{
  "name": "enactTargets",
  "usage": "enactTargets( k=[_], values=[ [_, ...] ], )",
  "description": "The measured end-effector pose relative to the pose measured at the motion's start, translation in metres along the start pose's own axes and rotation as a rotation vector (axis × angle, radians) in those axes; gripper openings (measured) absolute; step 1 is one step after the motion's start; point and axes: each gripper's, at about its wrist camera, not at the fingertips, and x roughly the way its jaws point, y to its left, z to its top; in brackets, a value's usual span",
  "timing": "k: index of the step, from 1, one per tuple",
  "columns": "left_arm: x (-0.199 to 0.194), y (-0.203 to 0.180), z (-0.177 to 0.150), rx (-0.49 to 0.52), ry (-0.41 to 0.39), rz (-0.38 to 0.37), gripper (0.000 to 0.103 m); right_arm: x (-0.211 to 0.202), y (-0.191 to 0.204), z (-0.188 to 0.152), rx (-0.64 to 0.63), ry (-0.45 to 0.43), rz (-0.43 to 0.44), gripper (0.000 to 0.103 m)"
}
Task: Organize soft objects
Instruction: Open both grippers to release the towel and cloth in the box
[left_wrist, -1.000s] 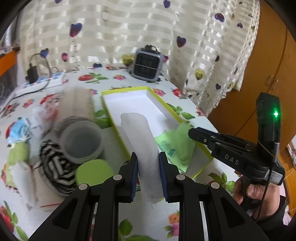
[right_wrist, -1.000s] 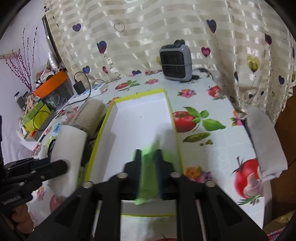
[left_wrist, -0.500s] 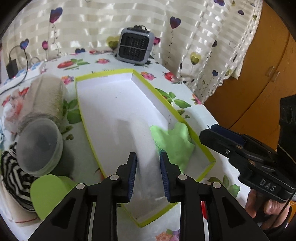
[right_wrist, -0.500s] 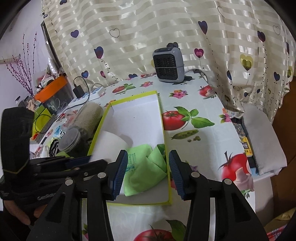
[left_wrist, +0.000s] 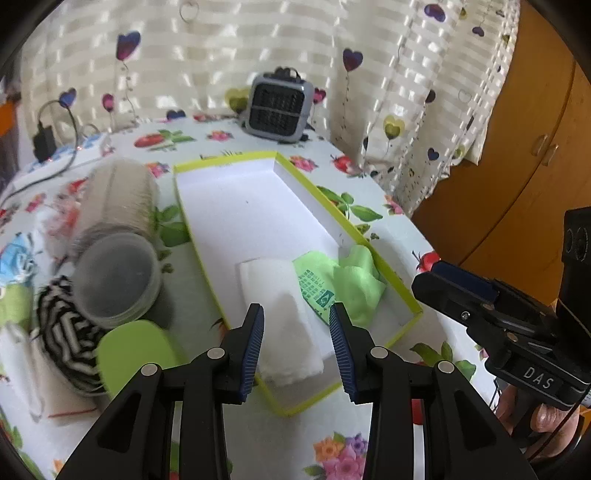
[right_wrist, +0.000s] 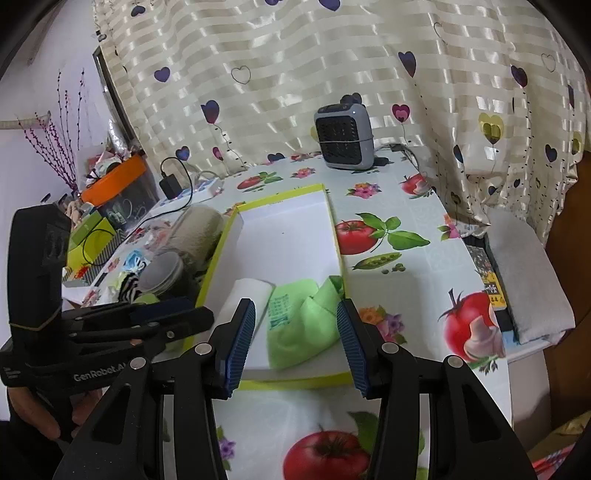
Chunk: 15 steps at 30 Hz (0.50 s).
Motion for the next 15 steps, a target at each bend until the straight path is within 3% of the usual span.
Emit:
enactTargets(
  k=[9,15],
  values=[
    [-0.048,0.005,-0.013,-0.010,-0.088,0.051,0.036,-0.023,0.037,-0.007,-0.090,-0.041,0.029,0.047],
    [-0.071,0.018,-0.025,-0.038,-0.122,0.094,0.036,-0.020,0.062,-0.012,-0.135,-0.007,0.081,0.047]
  ],
)
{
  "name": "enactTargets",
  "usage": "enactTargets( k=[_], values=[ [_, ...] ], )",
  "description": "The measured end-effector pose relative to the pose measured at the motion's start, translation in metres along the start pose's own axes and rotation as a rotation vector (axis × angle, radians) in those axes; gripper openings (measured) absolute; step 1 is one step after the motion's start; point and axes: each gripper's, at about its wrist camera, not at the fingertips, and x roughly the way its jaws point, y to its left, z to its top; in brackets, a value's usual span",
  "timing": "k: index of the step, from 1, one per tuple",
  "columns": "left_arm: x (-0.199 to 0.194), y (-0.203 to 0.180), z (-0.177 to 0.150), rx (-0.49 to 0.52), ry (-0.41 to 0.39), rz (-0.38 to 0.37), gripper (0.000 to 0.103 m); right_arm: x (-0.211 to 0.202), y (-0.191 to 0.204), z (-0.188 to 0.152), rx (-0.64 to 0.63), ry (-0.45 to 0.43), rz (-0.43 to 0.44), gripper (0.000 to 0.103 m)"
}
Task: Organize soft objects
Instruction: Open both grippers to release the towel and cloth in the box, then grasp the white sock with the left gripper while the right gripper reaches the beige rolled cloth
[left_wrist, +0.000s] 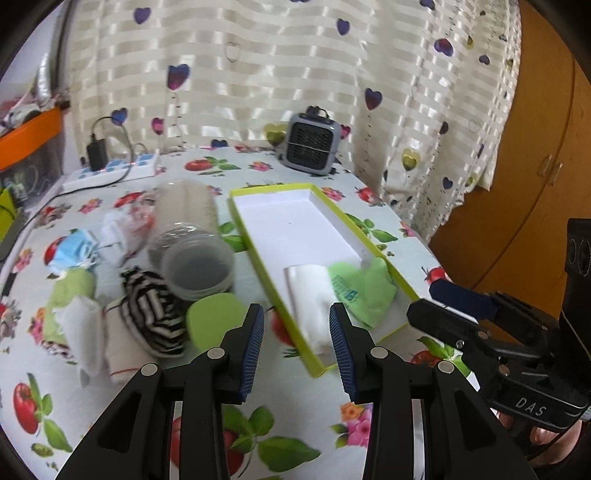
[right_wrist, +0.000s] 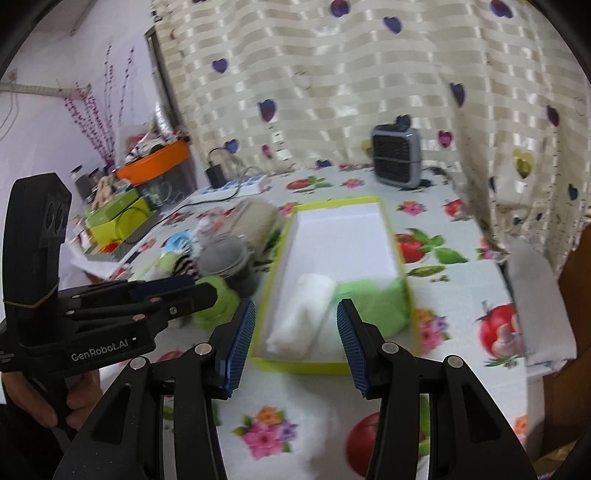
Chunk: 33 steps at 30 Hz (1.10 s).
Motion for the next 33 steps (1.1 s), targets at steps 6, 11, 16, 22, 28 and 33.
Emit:
enactTargets(
  k=[6,11,16,22,28,33],
  values=[
    [-0.010,0.019,-0.010,-0.039,-0.008,0.041,0.036,0.012,0.020,-0.003,-0.038,0.041,0.023,0.047],
    [-0.016,0.034,-0.018,-0.072,-0.011,0.067,0.036,0.020,0.036,-0.005,-0.076,0.068,0.040,0.047],
    [-0.020,0.047,-0.024,-0.099,-0.011,0.087,0.036,0.026,0.048,-0.005,-0.103,0.085,0.055,0.047],
    [-0.024,0.059,-0.028,-0.125,-0.011,0.105,0.036,0.030,0.063,-0.005,-0.129,0.098,0.065,0.047],
    [-0.028,0.069,-0.033,-0.136,-0.007,0.123,0.036,0.032,0.075,-0.006,-0.148,0.105,0.073,0.047],
    [-0.032,0.077,-0.037,-0.149,-0.009,0.133,0.036,0.035,0.085,-0.006,-0.165,0.111,0.084,0.047]
  ],
)
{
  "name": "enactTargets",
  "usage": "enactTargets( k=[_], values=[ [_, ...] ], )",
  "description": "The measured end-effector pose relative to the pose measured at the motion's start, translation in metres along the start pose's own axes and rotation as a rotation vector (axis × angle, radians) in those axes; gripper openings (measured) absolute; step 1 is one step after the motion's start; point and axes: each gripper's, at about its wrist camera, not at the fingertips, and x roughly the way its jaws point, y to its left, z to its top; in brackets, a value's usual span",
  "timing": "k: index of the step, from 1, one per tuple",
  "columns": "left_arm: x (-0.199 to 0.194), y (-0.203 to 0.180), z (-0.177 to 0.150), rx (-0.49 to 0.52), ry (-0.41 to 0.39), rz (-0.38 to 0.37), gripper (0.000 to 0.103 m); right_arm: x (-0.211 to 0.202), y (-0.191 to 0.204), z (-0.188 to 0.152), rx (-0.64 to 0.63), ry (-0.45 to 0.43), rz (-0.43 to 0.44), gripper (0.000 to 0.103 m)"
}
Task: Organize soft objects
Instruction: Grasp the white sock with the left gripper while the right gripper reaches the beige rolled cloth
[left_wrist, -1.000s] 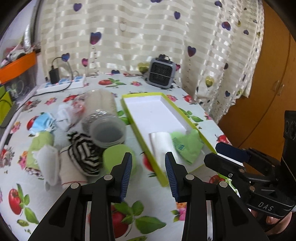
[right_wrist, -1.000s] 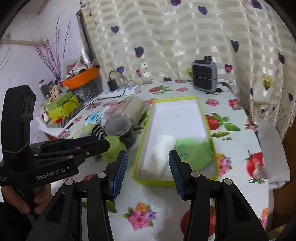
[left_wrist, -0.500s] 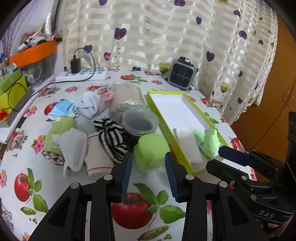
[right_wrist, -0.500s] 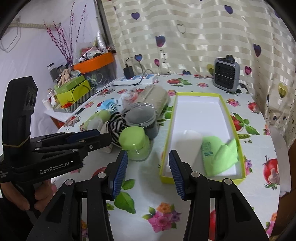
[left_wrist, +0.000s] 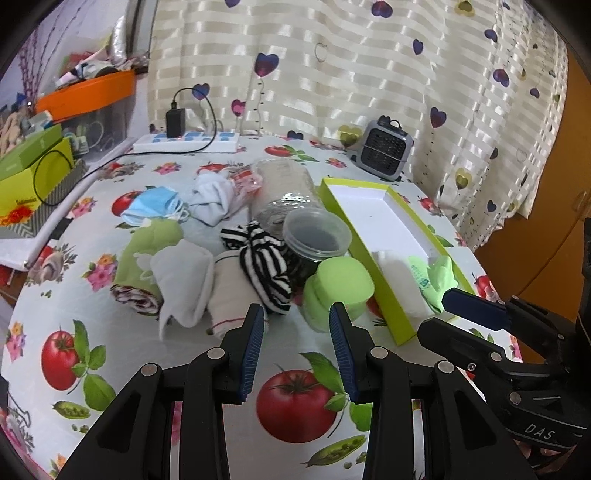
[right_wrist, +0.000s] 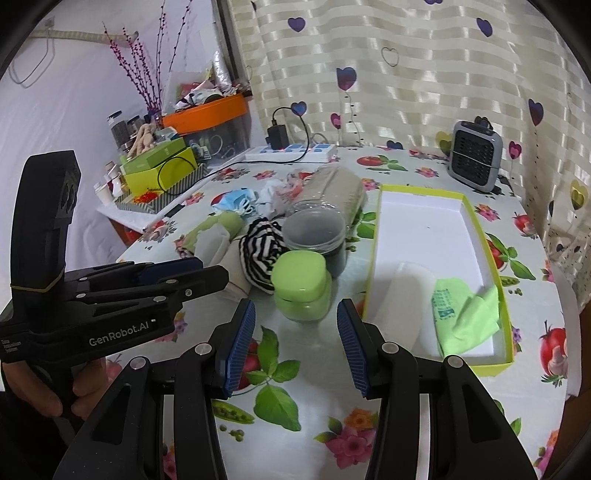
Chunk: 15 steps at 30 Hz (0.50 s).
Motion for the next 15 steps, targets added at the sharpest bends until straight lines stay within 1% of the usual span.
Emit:
enactTargets(
  k=[15],
  values=[
    [0.000,0.030,-0.007,-0.045,0.015,0.010,0.036,0.017,0.027,0.007,-0.051,0.025,0.031,0.047]
  ],
)
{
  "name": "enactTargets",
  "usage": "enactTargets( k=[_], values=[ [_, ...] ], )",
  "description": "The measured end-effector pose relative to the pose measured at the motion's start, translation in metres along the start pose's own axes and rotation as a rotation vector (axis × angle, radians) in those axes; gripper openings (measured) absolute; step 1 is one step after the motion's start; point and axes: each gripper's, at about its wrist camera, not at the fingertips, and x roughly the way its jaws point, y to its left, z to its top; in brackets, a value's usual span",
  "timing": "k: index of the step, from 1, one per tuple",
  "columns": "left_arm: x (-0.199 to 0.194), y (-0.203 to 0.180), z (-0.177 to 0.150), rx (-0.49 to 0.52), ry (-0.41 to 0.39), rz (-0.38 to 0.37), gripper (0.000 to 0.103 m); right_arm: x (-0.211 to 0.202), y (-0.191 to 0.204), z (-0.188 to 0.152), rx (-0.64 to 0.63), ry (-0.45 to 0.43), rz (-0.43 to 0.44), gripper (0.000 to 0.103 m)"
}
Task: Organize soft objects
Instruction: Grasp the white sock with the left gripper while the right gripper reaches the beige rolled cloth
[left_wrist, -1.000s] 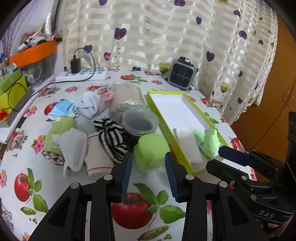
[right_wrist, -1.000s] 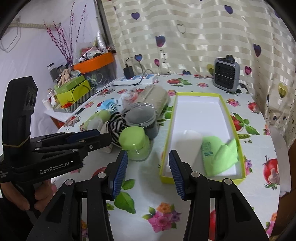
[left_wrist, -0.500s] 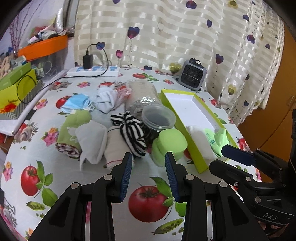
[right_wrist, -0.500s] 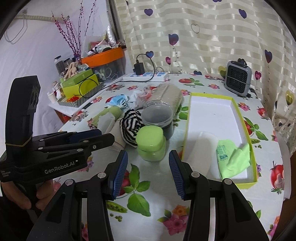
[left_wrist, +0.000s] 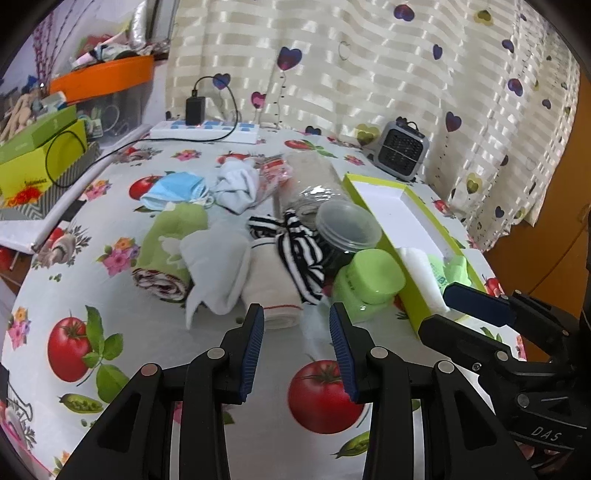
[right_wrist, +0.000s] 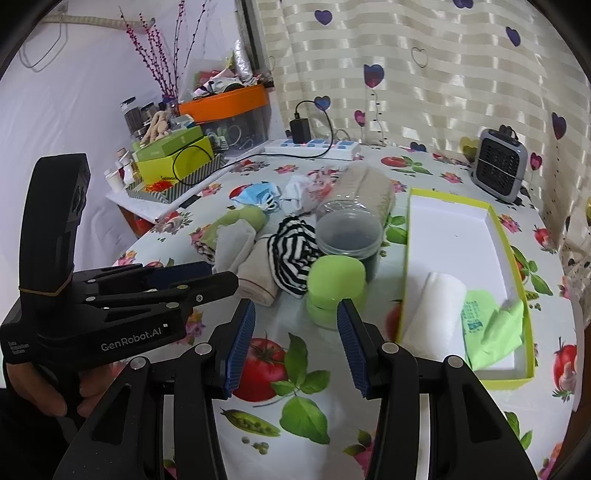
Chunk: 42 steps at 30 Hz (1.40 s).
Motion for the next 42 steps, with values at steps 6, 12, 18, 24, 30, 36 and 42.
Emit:
enactTargets(
  k=[6,12,18,24,30,36,42],
  values=[
    [0.001,0.025,-0.004,-0.041,0.009,0.012,0.036,0.013,0.013,0.006,-0.024,0.012,0.026,0.047],
    [0.000,0.053,-0.005,-0.090,0.011,0.037,0.036,0.035,0.027,0.012,-0.047,0.038,0.063,0.047],
    [0.004,0.072,-0.001,-0.125,0.008,0.030,0.036,0.052,0.035,0.017,-0.058,0.060,0.076,0.047],
    [0.016,0.079,0.008,-0.139,0.009,-0.021,0.037,0.057,0.031,0.025,-0.056,0.055,0.043,0.047],
    [0.036,0.079,0.018,-0.147,0.024,-0.051,0.039,0.058,0.027,0.031,-0.048,0.046,0.024,0.047],
    [0.059,0.076,0.022,-0.138,0.062,-0.054,0.039,0.062,0.024,0.032,-0.040,0.055,0.016,0.047],
    [0.063,0.080,0.022,-0.129,0.042,-0.090,0.024,0.064,0.024,0.032,-0.037,0.058,0.017,0.047]
  ],
)
